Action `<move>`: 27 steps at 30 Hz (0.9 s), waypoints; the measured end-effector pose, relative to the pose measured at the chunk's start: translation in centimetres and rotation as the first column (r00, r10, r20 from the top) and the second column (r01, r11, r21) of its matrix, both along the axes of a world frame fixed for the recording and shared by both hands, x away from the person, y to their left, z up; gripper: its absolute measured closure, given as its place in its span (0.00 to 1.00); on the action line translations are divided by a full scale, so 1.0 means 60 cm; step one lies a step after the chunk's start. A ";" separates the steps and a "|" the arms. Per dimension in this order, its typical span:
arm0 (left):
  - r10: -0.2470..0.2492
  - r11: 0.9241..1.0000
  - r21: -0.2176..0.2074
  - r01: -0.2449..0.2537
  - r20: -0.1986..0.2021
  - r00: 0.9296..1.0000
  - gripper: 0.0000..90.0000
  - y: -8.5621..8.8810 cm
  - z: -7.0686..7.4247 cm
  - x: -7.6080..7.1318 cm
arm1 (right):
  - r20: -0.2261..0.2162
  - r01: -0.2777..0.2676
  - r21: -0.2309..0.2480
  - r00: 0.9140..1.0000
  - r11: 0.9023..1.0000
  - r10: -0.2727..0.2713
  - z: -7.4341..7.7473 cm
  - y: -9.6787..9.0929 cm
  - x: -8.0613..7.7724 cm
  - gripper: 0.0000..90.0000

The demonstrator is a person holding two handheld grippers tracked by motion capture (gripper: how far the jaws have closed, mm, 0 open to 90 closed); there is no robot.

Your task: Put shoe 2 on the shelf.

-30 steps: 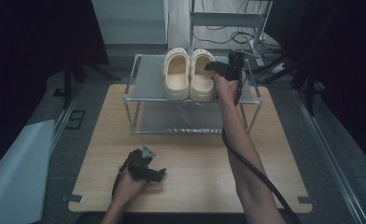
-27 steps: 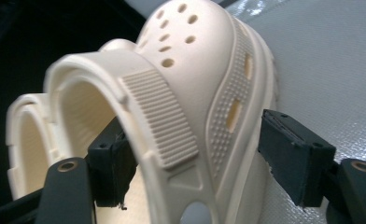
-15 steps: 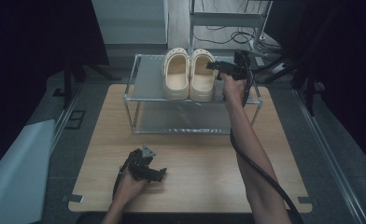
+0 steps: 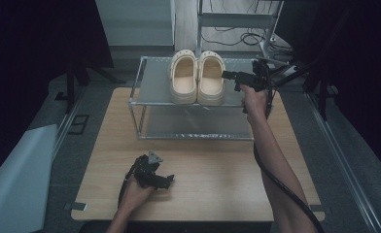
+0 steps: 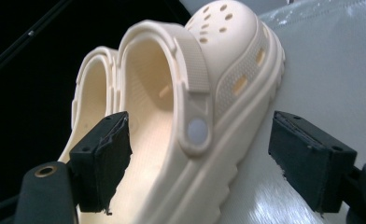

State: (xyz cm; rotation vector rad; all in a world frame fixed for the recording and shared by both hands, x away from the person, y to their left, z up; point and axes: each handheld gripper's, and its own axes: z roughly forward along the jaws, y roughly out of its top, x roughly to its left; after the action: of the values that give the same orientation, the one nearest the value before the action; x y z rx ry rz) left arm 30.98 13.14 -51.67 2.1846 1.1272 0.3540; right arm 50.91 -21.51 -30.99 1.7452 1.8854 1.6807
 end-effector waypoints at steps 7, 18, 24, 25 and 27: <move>0.001 1.000 -0.003 -0.001 -0.004 1.000 0.00 0.000 0.000 0.000 | 0.013 -0.050 0.010 0.999 0.999 0.050 -0.014 -0.012 -0.024 0.19; 0.005 1.000 -0.008 -0.005 -0.004 1.000 0.00 0.000 0.000 -0.001 | 0.021 -0.153 0.058 0.988 0.986 0.152 -0.042 -0.024 -0.066 0.17; 0.003 1.000 -0.015 -0.003 -0.007 1.000 0.00 0.000 -0.001 -0.001 | 0.044 -0.203 0.088 0.979 0.975 0.200 -0.052 -0.034 -0.088 0.17; -0.001 1.000 -0.013 0.001 -0.009 1.000 0.00 0.001 -0.001 -0.001 | 0.046 -0.212 0.094 0.977 0.973 0.208 -0.054 -0.036 -0.092 0.17; -0.002 1.000 -0.019 0.002 -0.009 1.000 0.00 0.001 -0.001 -0.001 | 0.049 -0.230 0.095 0.973 0.969 0.226 -0.059 -0.039 -0.102 0.17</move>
State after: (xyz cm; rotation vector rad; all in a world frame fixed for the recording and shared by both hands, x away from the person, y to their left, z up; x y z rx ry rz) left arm 30.91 13.17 -51.71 2.1726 1.1293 0.3317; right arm 44.82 -23.85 -34.51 1.5668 2.0884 1.9020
